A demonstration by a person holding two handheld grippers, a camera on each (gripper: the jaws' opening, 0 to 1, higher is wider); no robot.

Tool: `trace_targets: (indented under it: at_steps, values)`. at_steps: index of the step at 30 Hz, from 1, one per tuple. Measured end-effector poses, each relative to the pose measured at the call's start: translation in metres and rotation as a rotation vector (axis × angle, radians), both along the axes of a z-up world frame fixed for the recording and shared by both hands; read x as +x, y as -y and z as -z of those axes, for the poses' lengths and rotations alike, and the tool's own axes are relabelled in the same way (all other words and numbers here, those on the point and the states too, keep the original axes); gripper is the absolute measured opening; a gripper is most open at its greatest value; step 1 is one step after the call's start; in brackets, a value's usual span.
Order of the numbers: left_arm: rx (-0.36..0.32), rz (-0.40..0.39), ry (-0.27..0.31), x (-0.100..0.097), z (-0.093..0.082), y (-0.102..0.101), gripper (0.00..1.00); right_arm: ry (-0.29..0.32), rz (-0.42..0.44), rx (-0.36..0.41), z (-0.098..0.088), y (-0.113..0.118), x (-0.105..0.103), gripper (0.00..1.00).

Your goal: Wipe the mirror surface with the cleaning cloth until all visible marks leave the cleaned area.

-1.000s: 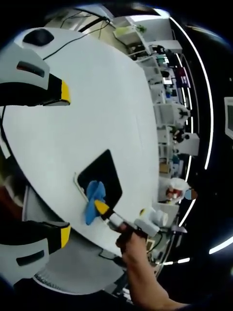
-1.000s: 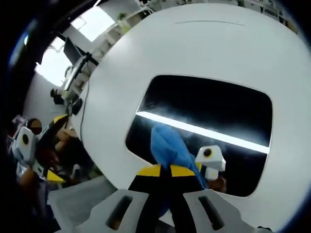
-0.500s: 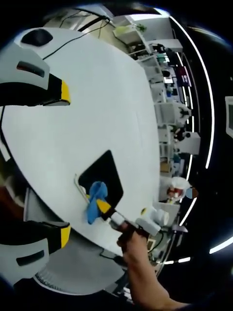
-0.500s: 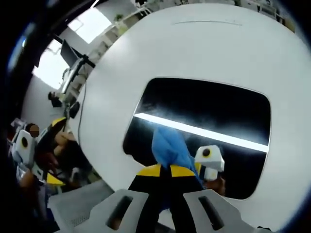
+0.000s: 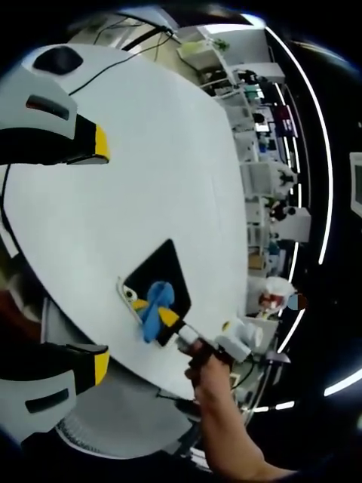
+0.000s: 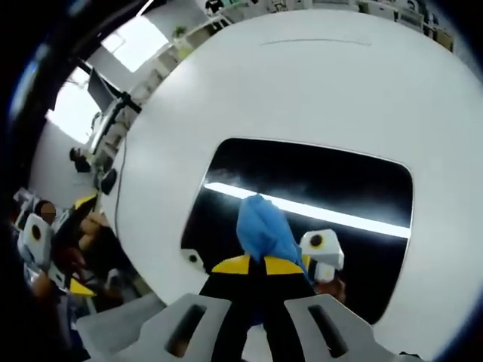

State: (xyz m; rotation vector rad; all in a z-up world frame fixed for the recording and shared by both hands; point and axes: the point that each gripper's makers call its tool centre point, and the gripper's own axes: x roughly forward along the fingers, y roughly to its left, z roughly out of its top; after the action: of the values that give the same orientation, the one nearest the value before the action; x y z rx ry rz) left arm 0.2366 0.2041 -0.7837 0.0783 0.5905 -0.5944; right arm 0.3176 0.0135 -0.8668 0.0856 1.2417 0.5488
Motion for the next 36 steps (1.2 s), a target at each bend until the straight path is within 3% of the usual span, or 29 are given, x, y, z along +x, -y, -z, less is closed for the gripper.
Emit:
trace_targets:
  at_steps: [30,36]
  values:
    - [-0.006,-0.003,-0.018,0.01,0.005,-0.007,0.99,0.042,-0.025,-0.053,0.002,0.002,0.063,0.0]
    - [0.02,0.012,-0.013,0.007,0.005,-0.011,0.99,0.048,-0.03,-0.065,0.0,0.002,0.073,0.0]
